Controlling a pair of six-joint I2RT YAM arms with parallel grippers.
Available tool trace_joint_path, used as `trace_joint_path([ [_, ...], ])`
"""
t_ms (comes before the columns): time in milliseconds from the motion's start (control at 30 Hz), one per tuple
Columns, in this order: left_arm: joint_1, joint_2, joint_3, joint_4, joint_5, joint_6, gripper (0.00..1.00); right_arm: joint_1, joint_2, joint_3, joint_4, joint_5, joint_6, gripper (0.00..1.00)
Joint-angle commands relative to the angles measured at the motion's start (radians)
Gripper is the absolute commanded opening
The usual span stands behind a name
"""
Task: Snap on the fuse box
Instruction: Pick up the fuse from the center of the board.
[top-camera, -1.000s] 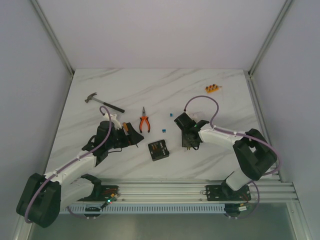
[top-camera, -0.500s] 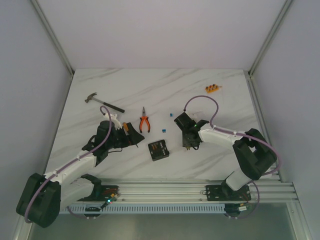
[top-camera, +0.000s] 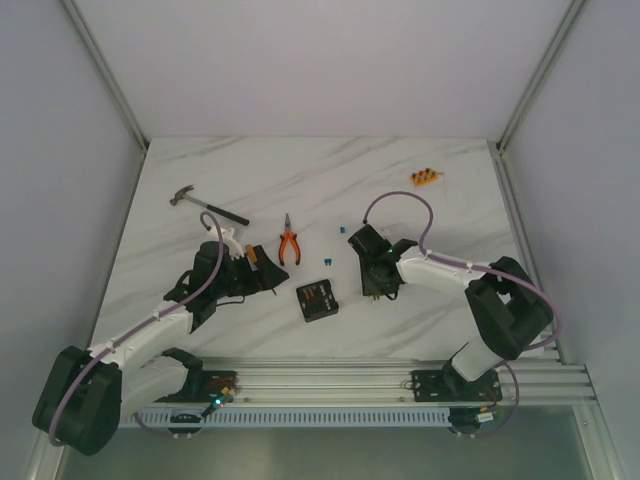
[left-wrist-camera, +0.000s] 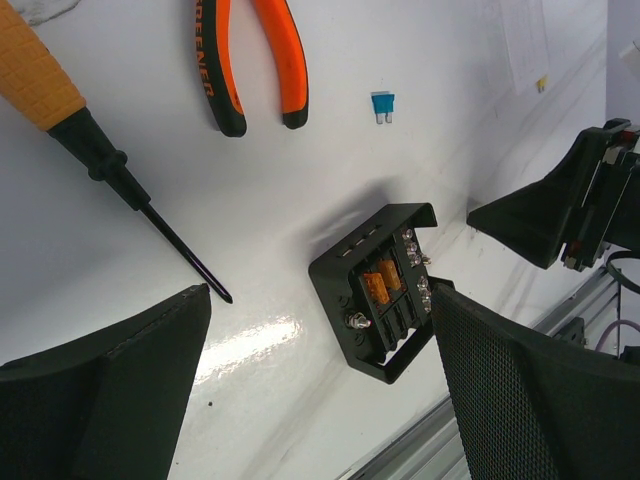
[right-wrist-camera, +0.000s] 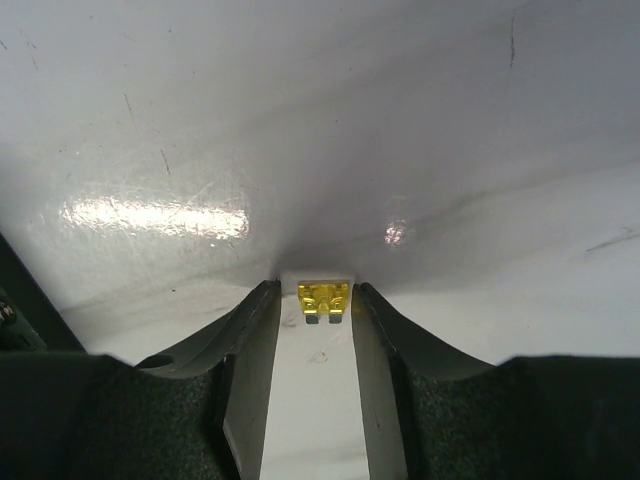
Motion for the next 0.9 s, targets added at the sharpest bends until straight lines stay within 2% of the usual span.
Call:
trace_joint_path([
  [0,-0.003,-0.001,0.023,-0.01,0.016,-0.005,1.0,-0.001,0.06,-0.011,-0.092,-0.05,-0.031,0.41],
  [400,-0.003,0.0,0.021,-0.01,0.023,-0.001,1.0,-0.015,0.101,-0.014,-0.097,-0.061,-0.084,0.38],
  [633,-0.009,-0.005,0.019,-0.01,0.029,0.004,1.0,-0.035,0.137,-0.016,-0.086,-0.056,-0.106,0.31],
  [867,-0.043,-0.004,0.032,0.003,0.013,0.008,1.0,-0.034,0.083,0.01,-0.085,-0.046,-0.071,0.24],
])
